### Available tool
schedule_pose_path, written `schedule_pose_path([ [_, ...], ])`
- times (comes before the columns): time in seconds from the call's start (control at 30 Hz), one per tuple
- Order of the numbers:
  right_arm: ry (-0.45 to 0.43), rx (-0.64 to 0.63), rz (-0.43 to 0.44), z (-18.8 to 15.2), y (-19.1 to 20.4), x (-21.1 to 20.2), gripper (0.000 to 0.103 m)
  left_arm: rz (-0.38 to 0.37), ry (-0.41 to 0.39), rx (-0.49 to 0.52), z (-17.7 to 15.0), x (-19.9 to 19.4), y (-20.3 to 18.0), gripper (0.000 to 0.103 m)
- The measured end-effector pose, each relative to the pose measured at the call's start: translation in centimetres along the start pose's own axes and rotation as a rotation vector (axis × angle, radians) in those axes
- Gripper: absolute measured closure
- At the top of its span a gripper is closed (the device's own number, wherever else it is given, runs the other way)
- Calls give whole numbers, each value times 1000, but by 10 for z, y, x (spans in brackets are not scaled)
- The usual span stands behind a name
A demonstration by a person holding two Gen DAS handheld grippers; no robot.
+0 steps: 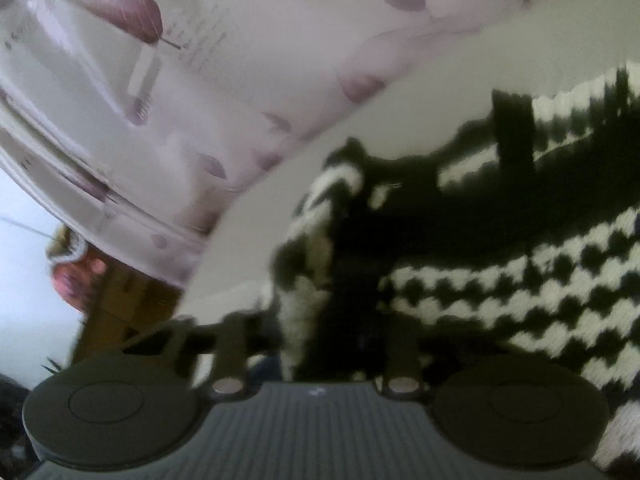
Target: Fold small clothes
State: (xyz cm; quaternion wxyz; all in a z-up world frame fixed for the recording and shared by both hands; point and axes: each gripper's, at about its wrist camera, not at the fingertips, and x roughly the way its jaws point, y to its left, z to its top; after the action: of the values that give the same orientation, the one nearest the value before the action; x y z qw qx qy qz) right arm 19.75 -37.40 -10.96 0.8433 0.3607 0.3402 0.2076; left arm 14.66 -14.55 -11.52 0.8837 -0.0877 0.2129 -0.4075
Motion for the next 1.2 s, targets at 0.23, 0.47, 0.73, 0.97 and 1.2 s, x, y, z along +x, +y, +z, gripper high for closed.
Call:
schedule_pose_path([
  [0.23, -89, -68, 72, 9, 4, -20, 83, 47, -160, -237, 21, -67, 24, 18],
  [0.47, -130, -80, 51, 34, -11, -48, 83, 138, -100, -296, 25, -74, 54, 14],
  [0.73, -162, -112, -64, 67, -49, -95, 83, 17, -46, -185, 27, -33, 14, 12],
  [0.97, -195, -146, -156, 90, -79, -124, 92, -62, 4, -49, 22, 7, -30, 9],
  [1.2, -219, 65, -1, 86, -111, -145, 90, -57, 25, -49, 7, 14, -32, 8],
])
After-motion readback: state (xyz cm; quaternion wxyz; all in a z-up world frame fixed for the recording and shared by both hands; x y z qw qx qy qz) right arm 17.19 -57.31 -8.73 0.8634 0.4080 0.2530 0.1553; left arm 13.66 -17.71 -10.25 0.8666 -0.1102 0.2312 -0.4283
